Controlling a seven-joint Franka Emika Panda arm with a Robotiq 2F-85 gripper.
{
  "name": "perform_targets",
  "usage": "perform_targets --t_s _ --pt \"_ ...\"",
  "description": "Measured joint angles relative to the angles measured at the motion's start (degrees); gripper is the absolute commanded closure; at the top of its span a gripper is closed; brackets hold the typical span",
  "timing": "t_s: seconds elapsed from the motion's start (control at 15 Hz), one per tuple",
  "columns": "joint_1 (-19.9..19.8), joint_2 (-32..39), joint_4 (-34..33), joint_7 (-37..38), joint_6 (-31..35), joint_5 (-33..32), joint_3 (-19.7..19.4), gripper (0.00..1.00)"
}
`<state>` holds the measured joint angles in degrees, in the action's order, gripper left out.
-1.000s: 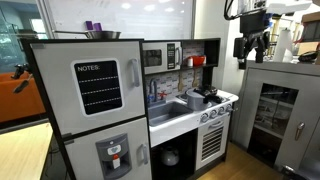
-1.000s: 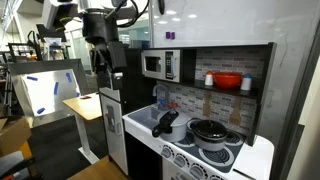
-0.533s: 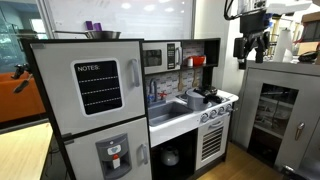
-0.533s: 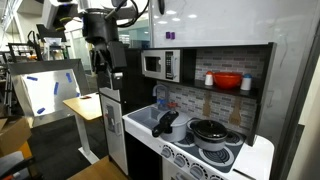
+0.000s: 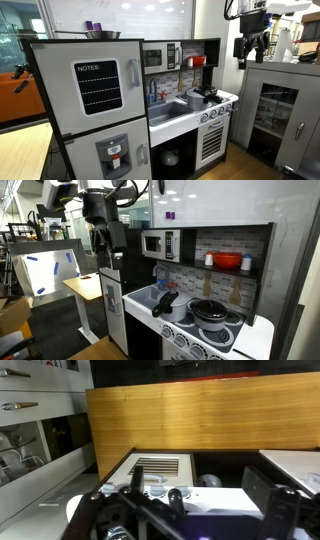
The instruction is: Put the grey pot inside the sink
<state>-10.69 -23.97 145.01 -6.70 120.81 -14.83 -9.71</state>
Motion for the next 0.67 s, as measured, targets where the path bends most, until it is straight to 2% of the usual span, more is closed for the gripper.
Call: perform_targets --t_s 0.33,0.67 --pt "0.26 0.19 0.00 -0.01 0.33 0.10 0.04 0.00" --pt "2.91 4.42 -1.54 0.59 5.10 1.25 0.99 0.00"
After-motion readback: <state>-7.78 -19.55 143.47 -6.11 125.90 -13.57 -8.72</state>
